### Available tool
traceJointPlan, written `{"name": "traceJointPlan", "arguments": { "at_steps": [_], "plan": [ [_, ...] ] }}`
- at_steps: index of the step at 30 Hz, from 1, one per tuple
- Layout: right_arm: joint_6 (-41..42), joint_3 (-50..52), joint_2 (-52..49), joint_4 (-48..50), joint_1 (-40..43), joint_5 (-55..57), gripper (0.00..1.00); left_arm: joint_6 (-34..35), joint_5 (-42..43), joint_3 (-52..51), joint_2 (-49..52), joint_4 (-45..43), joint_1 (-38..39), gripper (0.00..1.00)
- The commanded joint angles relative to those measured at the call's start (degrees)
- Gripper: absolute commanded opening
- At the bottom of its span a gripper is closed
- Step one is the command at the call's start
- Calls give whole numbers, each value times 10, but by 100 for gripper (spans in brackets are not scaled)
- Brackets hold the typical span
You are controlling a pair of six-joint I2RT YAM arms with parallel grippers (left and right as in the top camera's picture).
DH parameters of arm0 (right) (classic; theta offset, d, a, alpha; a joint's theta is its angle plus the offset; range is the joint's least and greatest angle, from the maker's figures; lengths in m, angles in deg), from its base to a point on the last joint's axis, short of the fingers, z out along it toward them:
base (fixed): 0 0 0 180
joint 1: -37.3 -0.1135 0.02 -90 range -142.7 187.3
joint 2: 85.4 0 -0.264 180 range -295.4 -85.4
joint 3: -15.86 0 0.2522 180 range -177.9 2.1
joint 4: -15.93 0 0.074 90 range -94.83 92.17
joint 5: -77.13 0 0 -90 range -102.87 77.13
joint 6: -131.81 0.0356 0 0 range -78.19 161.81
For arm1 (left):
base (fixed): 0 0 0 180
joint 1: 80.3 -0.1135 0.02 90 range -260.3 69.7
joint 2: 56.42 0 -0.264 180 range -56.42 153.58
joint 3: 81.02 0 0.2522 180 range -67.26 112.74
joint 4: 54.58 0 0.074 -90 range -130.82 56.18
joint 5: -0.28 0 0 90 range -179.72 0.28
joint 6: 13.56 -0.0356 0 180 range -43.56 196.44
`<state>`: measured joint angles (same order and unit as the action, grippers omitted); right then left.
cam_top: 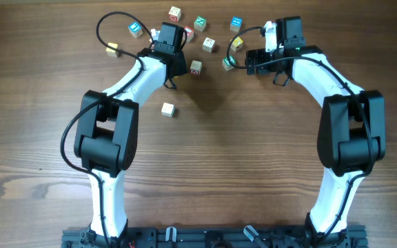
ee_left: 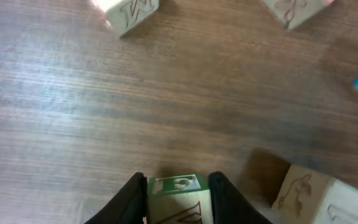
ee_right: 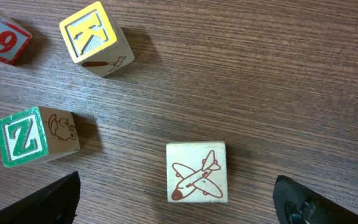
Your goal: Form a circle
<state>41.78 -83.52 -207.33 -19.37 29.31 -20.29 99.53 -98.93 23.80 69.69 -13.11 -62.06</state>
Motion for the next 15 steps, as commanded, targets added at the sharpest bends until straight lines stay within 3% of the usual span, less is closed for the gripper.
{"name": "traceJointPlan", "arguments": {
  "at_steps": [1, 8, 15],
  "plan": [
    [2, -1, -11, 1, 1, 6, 100, 0, 9, -7, 12, 51, 0, 28],
    [2, -1, -11, 1, 1, 6, 100, -3, 184, -7, 12, 153, 0, 27],
    [2, -1, -11, 1, 1, 6, 100, -4, 181, -7, 12, 261, 0, 33]
  ]
}}
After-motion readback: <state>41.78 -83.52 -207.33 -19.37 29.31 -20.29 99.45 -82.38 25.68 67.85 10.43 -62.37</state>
